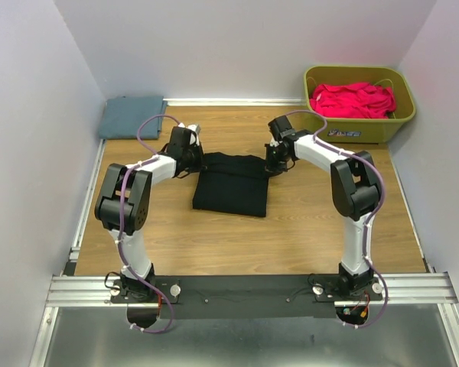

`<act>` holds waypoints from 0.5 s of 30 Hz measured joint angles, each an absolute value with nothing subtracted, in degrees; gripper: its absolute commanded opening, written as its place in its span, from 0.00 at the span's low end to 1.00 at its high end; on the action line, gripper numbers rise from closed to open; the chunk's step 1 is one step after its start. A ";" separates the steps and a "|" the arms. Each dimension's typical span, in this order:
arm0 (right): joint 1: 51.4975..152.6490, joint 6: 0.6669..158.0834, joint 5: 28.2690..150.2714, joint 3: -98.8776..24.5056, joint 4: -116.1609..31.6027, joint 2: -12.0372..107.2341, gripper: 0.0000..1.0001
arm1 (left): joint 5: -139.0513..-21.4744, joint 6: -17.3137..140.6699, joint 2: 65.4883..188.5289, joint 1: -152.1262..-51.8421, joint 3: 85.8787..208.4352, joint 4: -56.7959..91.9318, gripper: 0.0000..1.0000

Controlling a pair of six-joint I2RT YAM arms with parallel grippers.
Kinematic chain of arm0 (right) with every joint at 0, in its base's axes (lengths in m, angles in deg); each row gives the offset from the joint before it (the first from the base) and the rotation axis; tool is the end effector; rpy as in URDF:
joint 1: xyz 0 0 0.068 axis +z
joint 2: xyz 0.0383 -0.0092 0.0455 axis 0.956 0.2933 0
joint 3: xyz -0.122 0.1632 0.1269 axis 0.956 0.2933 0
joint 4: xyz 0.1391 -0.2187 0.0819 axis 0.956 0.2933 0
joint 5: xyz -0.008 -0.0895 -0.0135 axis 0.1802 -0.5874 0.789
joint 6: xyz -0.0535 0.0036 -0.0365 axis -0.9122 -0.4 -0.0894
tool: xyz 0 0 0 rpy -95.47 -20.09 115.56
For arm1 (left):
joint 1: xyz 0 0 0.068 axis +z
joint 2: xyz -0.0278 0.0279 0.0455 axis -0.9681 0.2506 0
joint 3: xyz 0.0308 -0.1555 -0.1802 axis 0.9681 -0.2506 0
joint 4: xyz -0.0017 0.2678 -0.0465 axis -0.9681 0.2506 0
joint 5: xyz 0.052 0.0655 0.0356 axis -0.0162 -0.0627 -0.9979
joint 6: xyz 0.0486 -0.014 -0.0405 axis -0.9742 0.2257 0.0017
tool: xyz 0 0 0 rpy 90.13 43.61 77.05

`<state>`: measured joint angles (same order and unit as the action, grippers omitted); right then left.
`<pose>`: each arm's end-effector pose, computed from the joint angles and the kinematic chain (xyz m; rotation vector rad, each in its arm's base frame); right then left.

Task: Fold and stack the t-shirts
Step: Fold the tshirt

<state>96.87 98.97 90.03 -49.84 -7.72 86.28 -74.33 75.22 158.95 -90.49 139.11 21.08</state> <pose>0.3928 0.1824 0.1167 0.0181 2.8024 0.4329 0.3868 -0.1166 0.1150 -0.0874 2.4078 -0.6263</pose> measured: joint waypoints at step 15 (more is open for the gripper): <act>96.93 92.33 95.06 -46.28 -15.21 68.91 0.44 | -80.29 76.56 136.11 -93.29 135.28 21.23 0.48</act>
